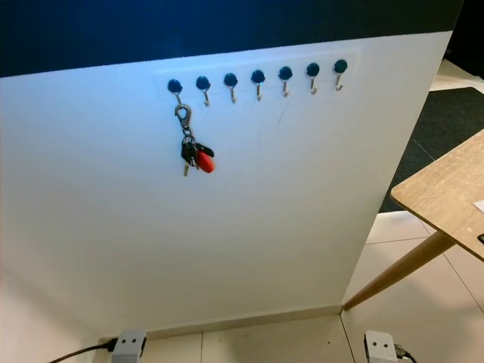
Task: Hang keys on a hook
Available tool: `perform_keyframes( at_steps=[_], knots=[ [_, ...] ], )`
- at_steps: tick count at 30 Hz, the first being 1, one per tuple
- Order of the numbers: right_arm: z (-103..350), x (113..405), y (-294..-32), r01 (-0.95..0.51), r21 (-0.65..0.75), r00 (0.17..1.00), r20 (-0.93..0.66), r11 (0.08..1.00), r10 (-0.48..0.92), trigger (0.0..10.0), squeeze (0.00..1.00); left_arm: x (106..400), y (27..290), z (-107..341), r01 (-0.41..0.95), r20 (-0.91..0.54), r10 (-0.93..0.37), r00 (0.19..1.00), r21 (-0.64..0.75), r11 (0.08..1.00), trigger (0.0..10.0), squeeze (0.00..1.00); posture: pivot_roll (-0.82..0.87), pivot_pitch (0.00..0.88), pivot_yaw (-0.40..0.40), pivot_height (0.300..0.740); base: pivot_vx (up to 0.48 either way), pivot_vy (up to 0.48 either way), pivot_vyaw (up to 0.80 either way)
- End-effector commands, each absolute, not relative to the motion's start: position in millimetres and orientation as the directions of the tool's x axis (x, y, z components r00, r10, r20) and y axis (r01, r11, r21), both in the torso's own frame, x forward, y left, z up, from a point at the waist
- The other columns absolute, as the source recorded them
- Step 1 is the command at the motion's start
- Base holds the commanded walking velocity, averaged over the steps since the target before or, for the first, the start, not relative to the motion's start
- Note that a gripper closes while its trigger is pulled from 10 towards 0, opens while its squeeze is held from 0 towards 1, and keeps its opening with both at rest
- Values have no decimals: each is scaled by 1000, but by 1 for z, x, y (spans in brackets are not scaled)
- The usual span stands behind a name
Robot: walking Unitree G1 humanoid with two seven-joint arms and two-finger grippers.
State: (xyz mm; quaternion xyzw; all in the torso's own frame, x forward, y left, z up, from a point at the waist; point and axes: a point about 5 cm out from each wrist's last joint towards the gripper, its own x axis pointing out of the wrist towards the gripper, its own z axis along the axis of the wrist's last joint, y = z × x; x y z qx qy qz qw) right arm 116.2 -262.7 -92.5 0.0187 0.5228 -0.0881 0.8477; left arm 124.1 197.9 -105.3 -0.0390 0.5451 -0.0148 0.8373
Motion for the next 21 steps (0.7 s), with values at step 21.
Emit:
perform_keyframes(
  at_steps=[21],
  knots=[
    [-97,113,-251,156,-51,421,-900,986,-114,10000,0,122,197,-107,25,-927,-73,368,-69,997,10000,0,-108,0,70,740,0,0,0]
  ],
)
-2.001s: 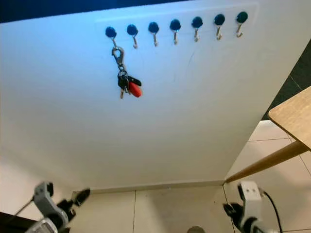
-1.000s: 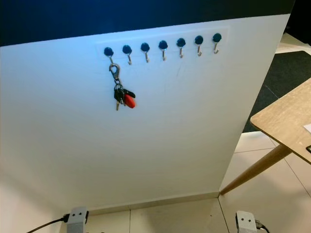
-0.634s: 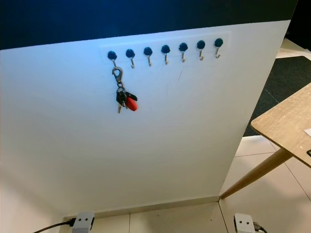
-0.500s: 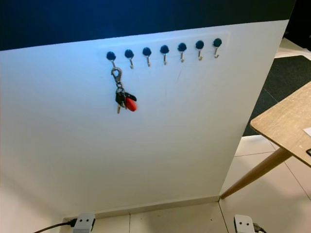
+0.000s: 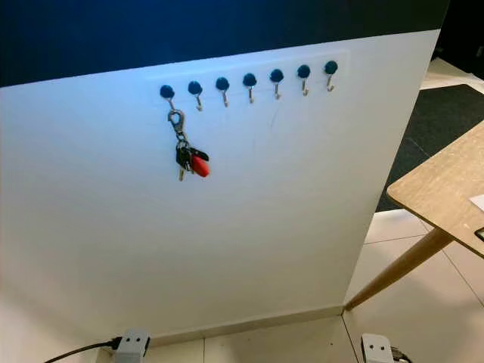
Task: Hang keys on a hook
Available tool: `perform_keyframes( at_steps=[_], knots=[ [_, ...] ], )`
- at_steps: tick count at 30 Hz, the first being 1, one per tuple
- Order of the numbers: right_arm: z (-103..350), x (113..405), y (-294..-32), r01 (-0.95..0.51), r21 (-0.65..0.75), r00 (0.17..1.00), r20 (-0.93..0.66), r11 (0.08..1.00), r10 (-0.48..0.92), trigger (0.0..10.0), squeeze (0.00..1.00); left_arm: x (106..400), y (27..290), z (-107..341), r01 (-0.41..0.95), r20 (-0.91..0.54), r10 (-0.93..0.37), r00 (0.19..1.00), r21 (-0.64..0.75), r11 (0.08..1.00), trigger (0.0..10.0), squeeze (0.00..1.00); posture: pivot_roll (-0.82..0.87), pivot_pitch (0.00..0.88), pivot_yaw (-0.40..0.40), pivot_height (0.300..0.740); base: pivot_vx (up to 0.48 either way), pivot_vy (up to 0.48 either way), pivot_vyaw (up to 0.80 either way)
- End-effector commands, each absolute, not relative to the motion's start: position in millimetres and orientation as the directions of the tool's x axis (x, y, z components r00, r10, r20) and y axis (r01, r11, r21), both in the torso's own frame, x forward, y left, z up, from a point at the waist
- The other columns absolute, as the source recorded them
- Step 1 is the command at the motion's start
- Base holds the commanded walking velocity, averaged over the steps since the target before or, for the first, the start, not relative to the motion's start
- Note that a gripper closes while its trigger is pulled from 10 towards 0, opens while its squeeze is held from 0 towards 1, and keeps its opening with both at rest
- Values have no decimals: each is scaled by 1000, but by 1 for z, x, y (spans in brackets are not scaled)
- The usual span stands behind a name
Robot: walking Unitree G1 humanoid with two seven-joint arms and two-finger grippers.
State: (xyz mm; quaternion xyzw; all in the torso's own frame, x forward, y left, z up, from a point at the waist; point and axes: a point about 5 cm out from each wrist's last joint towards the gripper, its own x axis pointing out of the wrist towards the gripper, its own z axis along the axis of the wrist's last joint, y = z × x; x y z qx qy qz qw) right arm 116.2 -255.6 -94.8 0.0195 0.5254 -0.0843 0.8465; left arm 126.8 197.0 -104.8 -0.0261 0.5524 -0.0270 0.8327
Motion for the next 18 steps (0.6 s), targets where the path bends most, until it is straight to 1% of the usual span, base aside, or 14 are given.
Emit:
perform_keyframes(
  at_steps=[1,18],
  knots=[
    [-97,112,-251,155,-51,420,-901,987,-113,10000,0,121,197,-107,23,-927,-72,367,-69,997,10000,0,-108,0,70,740,0,0,0],
    [-95,109,-261,210,-59,417,-897,976,-144,10000,0,117,197,-108,24,-929,-72,362,-67,997,10000,0,-108,22,67,740,0,0,0]
  ],
)
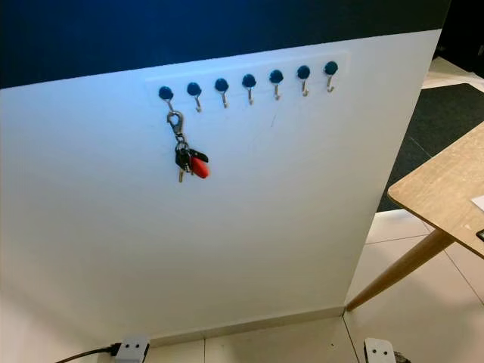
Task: Hang keys on a hook
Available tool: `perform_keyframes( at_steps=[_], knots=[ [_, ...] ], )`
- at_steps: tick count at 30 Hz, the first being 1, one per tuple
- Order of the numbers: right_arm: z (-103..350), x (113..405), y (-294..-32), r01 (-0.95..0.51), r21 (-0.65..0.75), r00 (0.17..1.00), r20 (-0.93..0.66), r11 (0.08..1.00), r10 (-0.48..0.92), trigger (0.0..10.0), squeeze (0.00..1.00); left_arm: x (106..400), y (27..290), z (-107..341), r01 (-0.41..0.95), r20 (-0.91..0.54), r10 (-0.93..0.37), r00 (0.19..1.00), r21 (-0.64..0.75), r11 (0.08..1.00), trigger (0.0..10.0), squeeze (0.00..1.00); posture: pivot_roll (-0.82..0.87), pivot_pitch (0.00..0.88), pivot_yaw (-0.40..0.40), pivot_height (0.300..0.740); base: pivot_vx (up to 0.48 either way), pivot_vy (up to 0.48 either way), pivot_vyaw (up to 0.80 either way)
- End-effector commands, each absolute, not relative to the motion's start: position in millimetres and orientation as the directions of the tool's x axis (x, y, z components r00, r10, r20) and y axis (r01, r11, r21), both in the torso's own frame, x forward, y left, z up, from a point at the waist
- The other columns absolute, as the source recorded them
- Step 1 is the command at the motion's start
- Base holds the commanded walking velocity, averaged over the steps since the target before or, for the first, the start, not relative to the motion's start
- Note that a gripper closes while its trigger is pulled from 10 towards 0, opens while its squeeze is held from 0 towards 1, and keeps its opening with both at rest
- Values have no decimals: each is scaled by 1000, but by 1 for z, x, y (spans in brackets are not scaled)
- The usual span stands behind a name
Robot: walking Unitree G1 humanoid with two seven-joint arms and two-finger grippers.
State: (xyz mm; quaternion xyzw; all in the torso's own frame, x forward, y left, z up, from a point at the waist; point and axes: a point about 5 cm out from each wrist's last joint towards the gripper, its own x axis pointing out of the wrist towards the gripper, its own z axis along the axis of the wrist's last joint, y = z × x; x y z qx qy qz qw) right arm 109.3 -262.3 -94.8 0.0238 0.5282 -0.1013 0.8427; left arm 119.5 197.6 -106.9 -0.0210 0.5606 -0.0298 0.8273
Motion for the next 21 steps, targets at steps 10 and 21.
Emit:
perform_keyframes(
  at_steps=[10,21],
  knots=[
    [-96,109,-259,200,-47,423,-897,979,-129,10000,0,120,199,-107,21,-927,-66,370,-62,998,10000,0,-104,33,72,740,0,0,-800],
    [-96,107,-260,191,-45,418,-900,981,-123,10000,0,119,200,-107,21,-928,-65,367,-61,998,10000,0,-100,55,80,740,0,0,-800]
  ],
)
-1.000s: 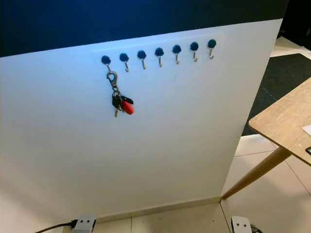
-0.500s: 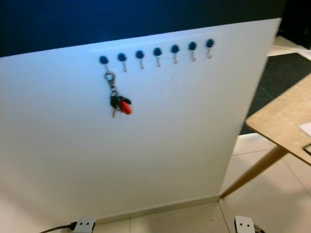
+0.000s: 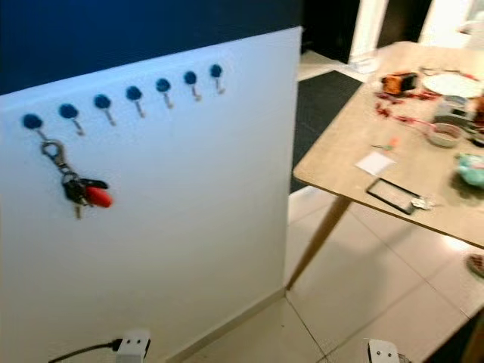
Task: Hang keys on a hook
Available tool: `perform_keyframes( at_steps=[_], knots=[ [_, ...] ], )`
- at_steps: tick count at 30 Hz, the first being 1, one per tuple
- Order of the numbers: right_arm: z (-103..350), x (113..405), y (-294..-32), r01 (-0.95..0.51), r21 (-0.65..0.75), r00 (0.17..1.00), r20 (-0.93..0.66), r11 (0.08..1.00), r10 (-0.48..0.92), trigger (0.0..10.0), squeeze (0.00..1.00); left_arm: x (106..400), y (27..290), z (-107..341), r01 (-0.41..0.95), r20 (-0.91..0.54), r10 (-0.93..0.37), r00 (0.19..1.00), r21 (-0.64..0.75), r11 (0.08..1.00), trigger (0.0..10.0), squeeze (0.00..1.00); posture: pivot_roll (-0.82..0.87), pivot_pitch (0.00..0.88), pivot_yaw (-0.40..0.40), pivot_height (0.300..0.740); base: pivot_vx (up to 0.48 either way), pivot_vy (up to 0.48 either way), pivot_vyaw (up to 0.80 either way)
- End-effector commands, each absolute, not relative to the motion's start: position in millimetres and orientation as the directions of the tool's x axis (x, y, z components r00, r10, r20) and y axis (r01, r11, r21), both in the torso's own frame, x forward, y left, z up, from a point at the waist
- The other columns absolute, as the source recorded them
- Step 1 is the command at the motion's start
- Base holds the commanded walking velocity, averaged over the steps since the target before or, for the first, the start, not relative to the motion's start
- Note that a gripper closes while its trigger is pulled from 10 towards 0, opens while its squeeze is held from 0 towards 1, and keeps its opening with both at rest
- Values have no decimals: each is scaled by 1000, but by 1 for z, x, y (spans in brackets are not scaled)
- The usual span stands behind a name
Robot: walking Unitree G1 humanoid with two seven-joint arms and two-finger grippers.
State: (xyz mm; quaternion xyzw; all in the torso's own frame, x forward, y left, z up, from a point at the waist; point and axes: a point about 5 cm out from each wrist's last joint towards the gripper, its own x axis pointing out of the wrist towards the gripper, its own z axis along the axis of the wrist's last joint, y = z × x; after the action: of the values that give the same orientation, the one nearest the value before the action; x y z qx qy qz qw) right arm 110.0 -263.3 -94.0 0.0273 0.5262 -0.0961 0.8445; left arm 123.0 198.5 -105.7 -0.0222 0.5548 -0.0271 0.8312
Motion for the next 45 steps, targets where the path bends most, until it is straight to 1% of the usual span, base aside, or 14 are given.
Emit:
perform_keyframes(
  at_steps=[1,9,30,34,37,42,45],
  knots=[
    [-95,109,-261,178,-49,421,-899,983,-121,10000,0,119,200,-107,22,-929,-66,365,-62,998,10000,0,-100,55,80,740,0,0,-800],
    [-90,117,-269,193,-56,446,-884,980,-138,10000,0,119,199,-107,30,-929,-70,364,-63,998,10000,0,-102,62,84,740,0,0,-800],
    [-90,120,-265,170,-49,459,-880,984,-123,10000,0,120,198,-107,49,-928,-81,364,-68,996,10000,0,-102,69,88,740,0,0,-800],
    [-90,121,-264,160,-47,462,-879,986,-117,10000,0,121,197,-106,70,-925,-96,367,-76,995,10000,0,-103,70,90,740,0,0,-800],
    [-90,122,-264,154,-47,467,-877,987,-114,10000,0,123,197,-106,68,-922,-103,374,-83,994,10000,0,-103,71,91,740,0,0,-452],
    [-90,124,-262,138,-44,475,-874,989,-105,10000,0,123,198,-105,71,-922,-109,372,-89,993,10000,0,-103,71,91,740,0,0,0],
    [-90,124,-261,136,-42,475,-874,990,-102,10000,0,123,198,-106,77,-924,-108,367,-85,993,10000,0,-104,73,91,740,0,-467,0]
  ],
)
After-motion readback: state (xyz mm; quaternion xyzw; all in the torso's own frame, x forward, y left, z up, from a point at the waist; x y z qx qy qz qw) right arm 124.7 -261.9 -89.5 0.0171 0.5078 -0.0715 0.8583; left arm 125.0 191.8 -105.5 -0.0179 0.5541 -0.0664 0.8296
